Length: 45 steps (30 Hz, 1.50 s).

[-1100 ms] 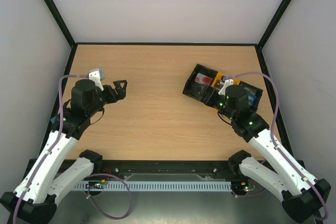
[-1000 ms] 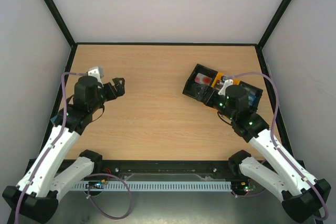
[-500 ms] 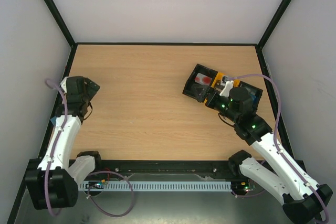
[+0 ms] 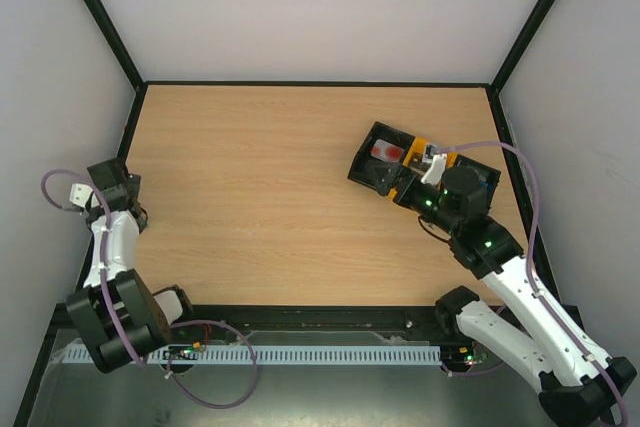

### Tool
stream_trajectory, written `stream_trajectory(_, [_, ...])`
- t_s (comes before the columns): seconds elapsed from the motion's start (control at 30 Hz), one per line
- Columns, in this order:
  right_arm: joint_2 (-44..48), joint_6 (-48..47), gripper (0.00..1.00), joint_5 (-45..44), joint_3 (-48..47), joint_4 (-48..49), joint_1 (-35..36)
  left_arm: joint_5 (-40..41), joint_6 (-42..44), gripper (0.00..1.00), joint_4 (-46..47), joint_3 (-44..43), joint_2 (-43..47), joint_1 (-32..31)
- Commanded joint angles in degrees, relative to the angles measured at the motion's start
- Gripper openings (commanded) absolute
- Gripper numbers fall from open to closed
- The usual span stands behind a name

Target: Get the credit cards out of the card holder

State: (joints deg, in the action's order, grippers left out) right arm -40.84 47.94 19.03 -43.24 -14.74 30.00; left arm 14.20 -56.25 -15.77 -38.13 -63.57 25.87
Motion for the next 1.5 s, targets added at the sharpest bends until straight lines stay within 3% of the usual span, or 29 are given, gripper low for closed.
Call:
stream_trajectory(0.0, [1.2,-0.79,0.98,-0.11,-1.82,-0.51,-0.23,0.04,-1.31,1.0,1.49,1.28,-2.9,1.56])
stream_trajectory(0.27, [2.05,-3.46,0.98,0.33,-2.29,-3.27,-0.23,-4.84,-0.72,1.0,-0.18,1.41,-9.18,9.52])
stream_trajectory(0.43, [4.47,-4.21,0.98,1.37,-0.44,-2.34,-0.21,-2.75,-1.96,1.0,-0.88,0.67,-8.51,10.45])
stream_trajectory(0.63, [4.41,-7.11,0.98,-3.49,-2.83,-7.07,-0.21,-11.14,-0.82,1.0,1.91,-0.9,-14.36,10.61])
stream_trajectory(0.8, [5.06,-7.54,0.98,-3.68,-2.32,-6.73,-0.21,-13.46,-0.86,1.0,2.46,-1.14,-16.36,9.84])
stream_trajectory(1.03, [4.06,-6.11,0.98,-3.83,-1.72,-5.98,-0.26,-15.48,-2.5,1.0,2.16,0.44,-17.39,4.38])
stream_trajectory(1.27, [2.71,-5.45,0.98,-4.58,-2.1,-6.6,-0.21,-14.49,-6.57,1.0,2.83,1.37,-14.74,-7.64])
stream_trajectory(1.4, [2.72,-5.14,0.98,-4.42,-1.66,-5.45,-0.24,-7.9,-7.93,1.0,-0.94,-2.37,-10.34,-14.88])
stream_trajectory(1.47, [2.7,-5.12,0.98,-3.44,-1.28,-4.36,-0.23,-4.72,-8.31,1.0,-1.78,-3.52,-7.68,-15.48])
